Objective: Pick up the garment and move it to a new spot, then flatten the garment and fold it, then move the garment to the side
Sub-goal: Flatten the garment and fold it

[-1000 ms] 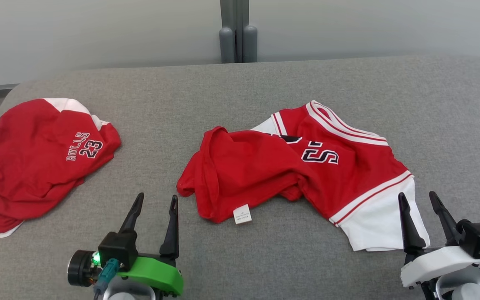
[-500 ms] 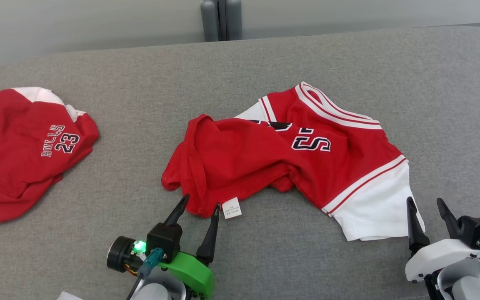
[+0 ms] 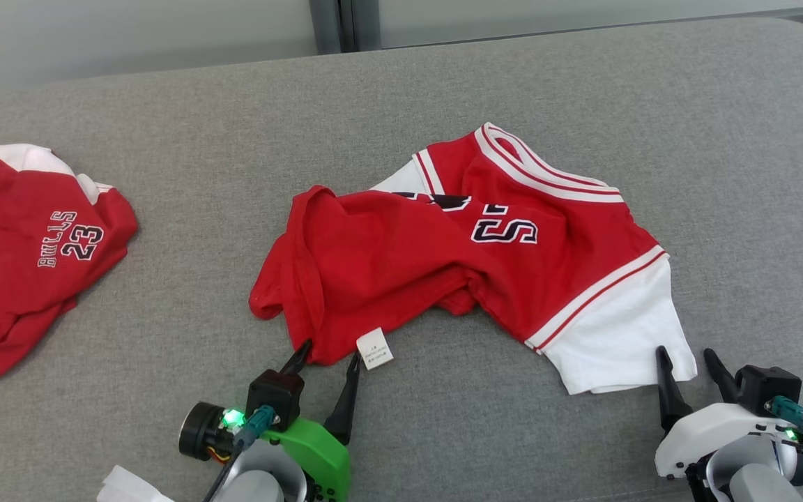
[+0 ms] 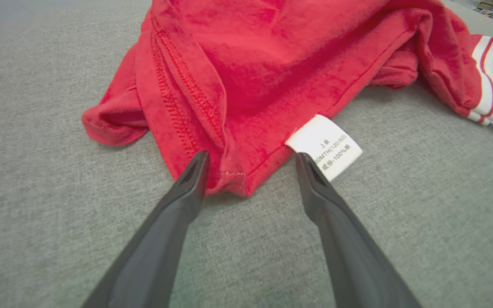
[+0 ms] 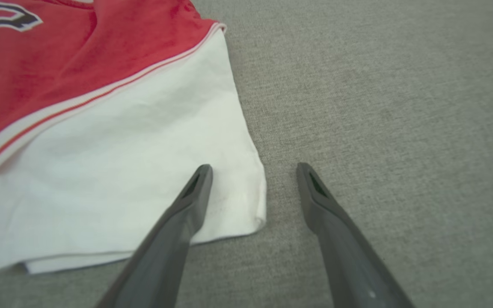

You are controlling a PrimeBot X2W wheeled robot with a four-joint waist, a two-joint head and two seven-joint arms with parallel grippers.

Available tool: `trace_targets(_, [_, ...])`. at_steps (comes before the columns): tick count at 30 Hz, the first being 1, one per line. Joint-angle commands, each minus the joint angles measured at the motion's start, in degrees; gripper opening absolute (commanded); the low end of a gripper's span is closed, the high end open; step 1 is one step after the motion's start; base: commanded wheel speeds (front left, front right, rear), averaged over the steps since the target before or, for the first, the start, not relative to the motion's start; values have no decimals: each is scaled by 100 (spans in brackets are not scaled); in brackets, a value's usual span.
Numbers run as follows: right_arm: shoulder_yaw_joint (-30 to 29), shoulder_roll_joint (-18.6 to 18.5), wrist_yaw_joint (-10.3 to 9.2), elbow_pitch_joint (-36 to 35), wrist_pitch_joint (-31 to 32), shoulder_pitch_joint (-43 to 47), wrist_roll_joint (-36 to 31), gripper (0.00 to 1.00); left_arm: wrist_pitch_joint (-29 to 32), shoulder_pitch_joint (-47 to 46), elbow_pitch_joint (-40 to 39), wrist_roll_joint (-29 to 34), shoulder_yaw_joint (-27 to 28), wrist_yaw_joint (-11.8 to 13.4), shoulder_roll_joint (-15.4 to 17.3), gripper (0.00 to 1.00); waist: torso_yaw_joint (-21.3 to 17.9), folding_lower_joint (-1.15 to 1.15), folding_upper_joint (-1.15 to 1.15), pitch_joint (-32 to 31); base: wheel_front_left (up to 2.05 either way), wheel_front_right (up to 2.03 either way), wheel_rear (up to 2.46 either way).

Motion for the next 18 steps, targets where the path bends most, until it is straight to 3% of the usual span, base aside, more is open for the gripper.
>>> trace_targets(1, [105, 43, -8, 144, 5, -48, 53, 100, -3, -88, 104, -40, -21, -47, 23, 100, -4, 0, 0, -7, 0, 0, 0])
trace_targets(3, [238, 69, -3, 246, 10, -71, 128, 100, -3, -135, 196, -112, -70, -53, 23, 100, 5, 0, 0, -22, 0, 0, 0])
trace_targets(4, [357, 98, -2, 356, 13, -62, 265, 32, -3, -126, 291, -191, -131, -82, 23, 36, 13, 0, 0, -49, 0, 0, 0])
trace_targets(5, [401, 99, -2, 385, 25, -64, 323, 0, -3, -134, 310, -216, -148, -87, 23, 7, 16, 0, 0, -62, 0, 0, 0])
trace_targets(6, [443, 78, -2, 408, 25, -67, 373, 0, -3, -144, 309, -238, -158, -73, 23, 0, 20, 0, 0, -77, 0, 0, 0])
trace_targets(10, [544, 16, -4, 378, 25, -79, 541, 0, -3, -97, 335, -259, -155, -51, 23, 0, 37, 0, 0, -135, 0, 0, 0])
trace_targets(18, [605, -47, -4, -326, -3, -303, 905, 0, -3, -110, -224, -290, 276, -136, 23, 0, 40, 0, 0, -200, 0, 0, 0])
